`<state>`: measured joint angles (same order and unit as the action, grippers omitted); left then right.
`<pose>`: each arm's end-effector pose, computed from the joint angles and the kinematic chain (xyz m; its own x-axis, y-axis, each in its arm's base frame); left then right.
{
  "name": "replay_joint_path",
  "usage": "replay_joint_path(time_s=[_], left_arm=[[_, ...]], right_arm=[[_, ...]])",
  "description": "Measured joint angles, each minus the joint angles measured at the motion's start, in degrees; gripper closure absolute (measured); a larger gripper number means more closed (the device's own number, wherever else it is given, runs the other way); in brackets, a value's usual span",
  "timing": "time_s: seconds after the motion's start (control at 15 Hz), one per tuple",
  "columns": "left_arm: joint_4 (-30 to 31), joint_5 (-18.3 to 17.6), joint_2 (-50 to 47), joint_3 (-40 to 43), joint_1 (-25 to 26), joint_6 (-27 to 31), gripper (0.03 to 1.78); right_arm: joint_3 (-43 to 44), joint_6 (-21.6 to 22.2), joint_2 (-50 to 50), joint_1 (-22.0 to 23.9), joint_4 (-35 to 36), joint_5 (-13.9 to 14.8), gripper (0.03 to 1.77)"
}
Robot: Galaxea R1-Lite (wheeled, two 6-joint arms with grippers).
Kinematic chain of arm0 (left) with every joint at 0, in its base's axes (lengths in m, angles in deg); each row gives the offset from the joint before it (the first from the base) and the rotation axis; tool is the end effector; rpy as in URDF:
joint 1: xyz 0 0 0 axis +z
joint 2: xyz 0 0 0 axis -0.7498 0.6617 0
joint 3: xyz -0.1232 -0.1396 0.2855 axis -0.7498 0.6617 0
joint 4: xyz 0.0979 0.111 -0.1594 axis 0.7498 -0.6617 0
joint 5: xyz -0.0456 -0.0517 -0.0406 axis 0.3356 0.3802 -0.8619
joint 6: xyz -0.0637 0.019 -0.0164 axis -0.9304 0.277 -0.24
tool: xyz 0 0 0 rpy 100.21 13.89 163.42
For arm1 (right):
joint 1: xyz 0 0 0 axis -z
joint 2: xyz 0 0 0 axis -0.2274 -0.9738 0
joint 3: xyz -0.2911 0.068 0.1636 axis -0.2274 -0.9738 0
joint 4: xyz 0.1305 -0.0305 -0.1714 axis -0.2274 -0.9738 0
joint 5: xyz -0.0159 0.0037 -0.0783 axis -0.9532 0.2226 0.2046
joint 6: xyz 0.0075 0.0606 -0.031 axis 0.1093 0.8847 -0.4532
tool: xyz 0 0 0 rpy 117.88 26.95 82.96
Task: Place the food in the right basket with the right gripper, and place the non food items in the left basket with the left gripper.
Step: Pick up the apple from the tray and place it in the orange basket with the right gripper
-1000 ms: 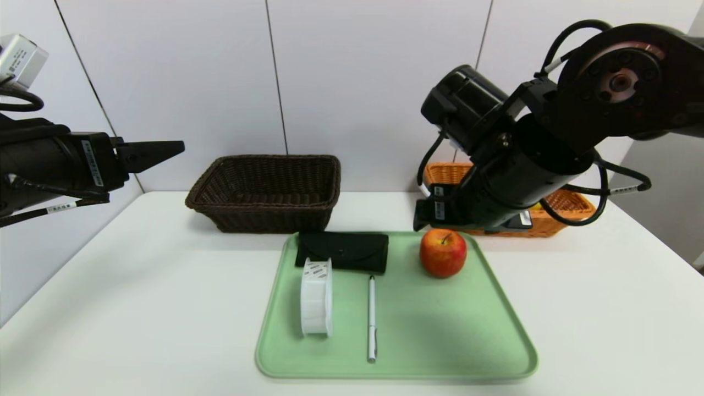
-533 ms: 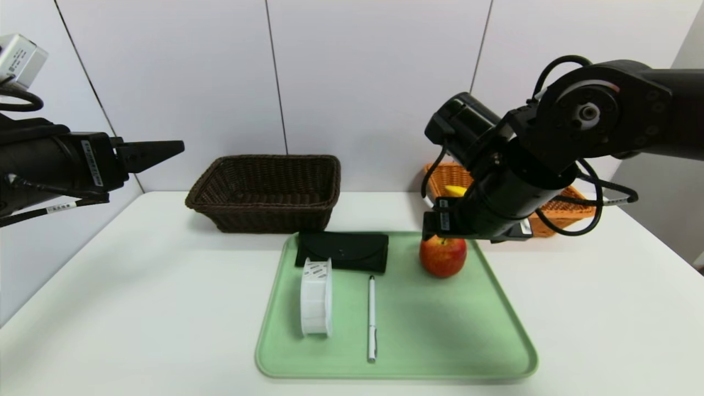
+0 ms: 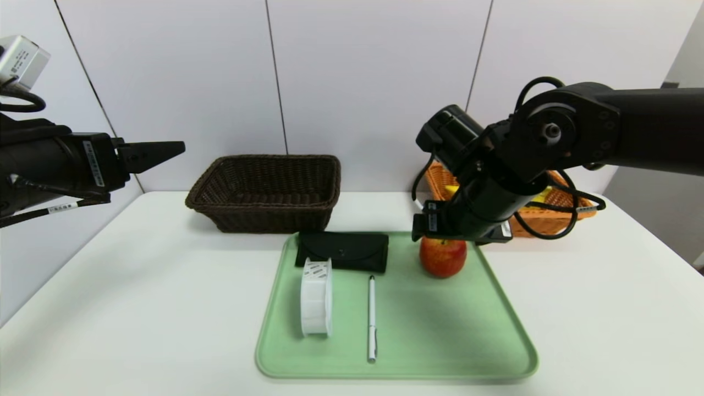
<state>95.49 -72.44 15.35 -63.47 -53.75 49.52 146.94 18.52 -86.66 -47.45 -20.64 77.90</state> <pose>0.2578 -0.0360 0.3132 0.9567 -0.2730 -0.1014 0.2670 0.9612 -0.0689 0.3650 0.2269 0.2103 0.5221 0.0331 -0.8523 0.0306 0.9979 0.0575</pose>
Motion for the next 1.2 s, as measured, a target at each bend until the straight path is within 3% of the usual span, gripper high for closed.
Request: replay_joint_path(time_s=[1.2], left_arm=[[0.06, -0.02, -0.2, -0.02, 0.0, 0.02, 0.12]], right_arm=[[-6.16, -1.57, -4.5, 2.52, 8.61, -1.43, 0.1]])
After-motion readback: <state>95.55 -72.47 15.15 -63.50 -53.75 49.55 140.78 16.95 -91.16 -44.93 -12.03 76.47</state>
